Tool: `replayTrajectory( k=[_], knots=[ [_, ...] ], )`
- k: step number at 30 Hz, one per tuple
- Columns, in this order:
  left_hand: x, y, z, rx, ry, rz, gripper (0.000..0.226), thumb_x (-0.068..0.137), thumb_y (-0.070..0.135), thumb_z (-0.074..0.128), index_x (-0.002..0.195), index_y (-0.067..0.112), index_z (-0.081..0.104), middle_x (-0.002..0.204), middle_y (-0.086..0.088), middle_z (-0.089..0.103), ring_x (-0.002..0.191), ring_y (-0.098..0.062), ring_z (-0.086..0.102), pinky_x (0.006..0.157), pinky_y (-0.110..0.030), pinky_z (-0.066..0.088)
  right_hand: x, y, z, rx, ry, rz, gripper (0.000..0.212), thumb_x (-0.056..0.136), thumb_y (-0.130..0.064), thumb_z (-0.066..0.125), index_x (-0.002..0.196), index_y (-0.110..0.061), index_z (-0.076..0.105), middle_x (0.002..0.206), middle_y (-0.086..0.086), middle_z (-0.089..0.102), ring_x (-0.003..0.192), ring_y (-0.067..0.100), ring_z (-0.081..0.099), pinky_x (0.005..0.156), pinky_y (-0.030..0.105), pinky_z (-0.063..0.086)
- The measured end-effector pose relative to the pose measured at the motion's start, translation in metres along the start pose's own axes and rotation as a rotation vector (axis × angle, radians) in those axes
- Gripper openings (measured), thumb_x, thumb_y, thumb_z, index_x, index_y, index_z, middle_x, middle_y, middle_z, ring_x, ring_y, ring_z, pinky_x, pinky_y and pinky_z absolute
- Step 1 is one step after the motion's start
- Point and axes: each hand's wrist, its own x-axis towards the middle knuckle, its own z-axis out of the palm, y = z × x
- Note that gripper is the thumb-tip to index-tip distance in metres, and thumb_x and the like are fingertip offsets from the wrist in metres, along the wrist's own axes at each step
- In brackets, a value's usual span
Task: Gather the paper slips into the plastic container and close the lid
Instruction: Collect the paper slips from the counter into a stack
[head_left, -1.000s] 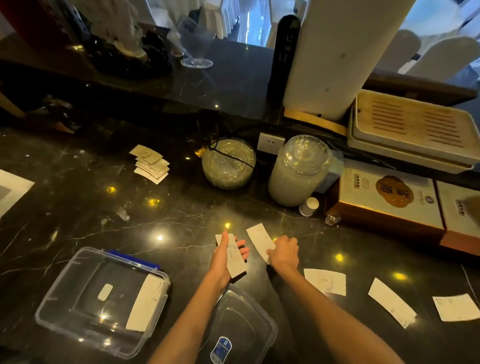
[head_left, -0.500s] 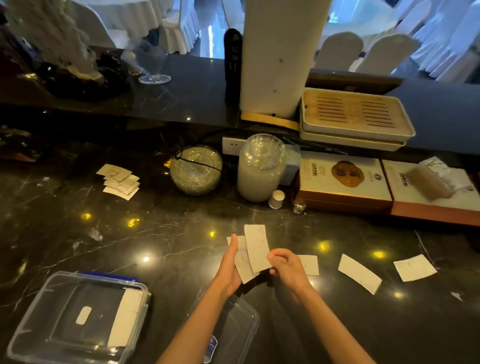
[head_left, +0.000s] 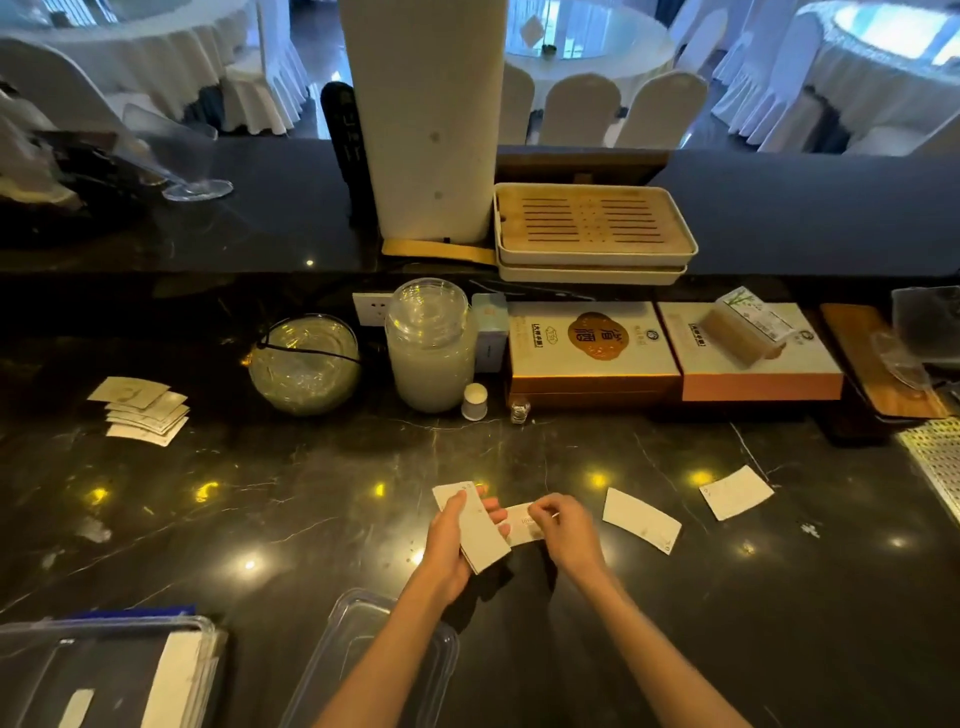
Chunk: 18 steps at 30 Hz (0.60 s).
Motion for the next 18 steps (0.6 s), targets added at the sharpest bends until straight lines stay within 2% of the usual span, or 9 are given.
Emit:
replayTrajectory(
  k=[2, 4, 7, 10, 14, 16, 18],
  knots=[
    [0.001, 0.0, -0.004, -0.052, 0.04, 0.004, 0.03, 0.102, 0.027, 0.047, 0.117, 0.004, 0.058, 0.095, -0.017, 0.069, 0.077, -0.027, 0.068, 0.07, -0.041, 0.059, 0.017, 0.007, 0.0, -0.261, -0.003, -0.095, 0.022, 0.097, -0.021, 0.056, 0.113, -0.016, 0.069, 0.117, 0.002, 0.064, 0.111, 0.019, 0.059, 0.091, 0.034, 0.052],
    [0.001, 0.002, -0.01, -0.078, 0.066, 0.002, 0.031, 0.101, 0.026, 0.045, 0.117, 0.003, 0.056, 0.09, -0.016, 0.067, 0.07, -0.025, 0.064, 0.066, -0.038, 0.057, 0.03, 0.013, 0.005, -0.523, -0.096, -0.195, 0.032, 0.096, -0.024, 0.057, 0.126, -0.019, 0.062, 0.129, 0.002, 0.056, 0.123, 0.022, 0.049, 0.098, 0.034, 0.048],
    [0.001, 0.006, -0.019, -0.081, 0.098, 0.0, 0.03, 0.102, 0.024, 0.043, 0.118, 0.002, 0.054, 0.088, -0.016, 0.065, 0.062, -0.022, 0.061, 0.057, -0.034, 0.055, 0.039, 0.023, 0.012, -0.702, -0.149, -0.269, 0.039, 0.093, -0.024, 0.061, 0.132, -0.021, 0.056, 0.137, 0.002, 0.049, 0.132, 0.025, 0.04, 0.102, 0.033, 0.045],
    [-0.001, 0.01, -0.029, -0.066, 0.104, 0.008, 0.026, 0.101, 0.023, 0.045, 0.115, 0.003, 0.054, 0.082, -0.013, 0.063, 0.058, -0.021, 0.058, 0.054, -0.032, 0.052, 0.043, 0.032, 0.015, -0.691, -0.137, -0.259, 0.037, 0.091, -0.023, 0.063, 0.127, -0.021, 0.055, 0.14, 0.001, 0.047, 0.134, 0.024, 0.039, 0.104, 0.032, 0.044],
    [0.001, 0.008, -0.038, 0.006, 0.104, 0.007, 0.022, 0.1, 0.023, 0.051, 0.111, 0.004, 0.056, 0.077, -0.01, 0.064, 0.055, -0.02, 0.057, 0.051, -0.031, 0.052, 0.037, 0.041, 0.011, -0.595, -0.124, -0.224, 0.031, 0.088, -0.023, 0.068, 0.116, -0.024, 0.055, 0.125, -0.001, 0.053, 0.118, 0.022, 0.049, 0.098, 0.031, 0.046],
    [0.004, 0.005, -0.035, 0.052, 0.093, -0.011, 0.022, 0.099, 0.024, 0.055, 0.109, 0.005, 0.057, 0.075, -0.01, 0.064, 0.054, -0.021, 0.057, 0.05, -0.031, 0.052, 0.03, 0.05, 0.004, -0.372, -0.129, -0.18, 0.023, 0.089, -0.015, 0.067, 0.107, -0.024, 0.055, 0.114, 0.0, 0.052, 0.105, 0.021, 0.054, 0.092, 0.033, 0.047],
    [0.008, 0.0, -0.03, 0.102, 0.053, -0.059, 0.025, 0.098, 0.026, 0.058, 0.111, 0.004, 0.055, 0.076, -0.01, 0.064, 0.054, -0.02, 0.056, 0.051, -0.031, 0.051, 0.021, 0.054, -0.011, -0.073, -0.182, -0.16, 0.02, 0.092, -0.007, 0.061, 0.098, -0.025, 0.055, 0.099, 0.0, 0.051, 0.09, 0.018, 0.054, 0.082, 0.028, 0.046]
  ],
)
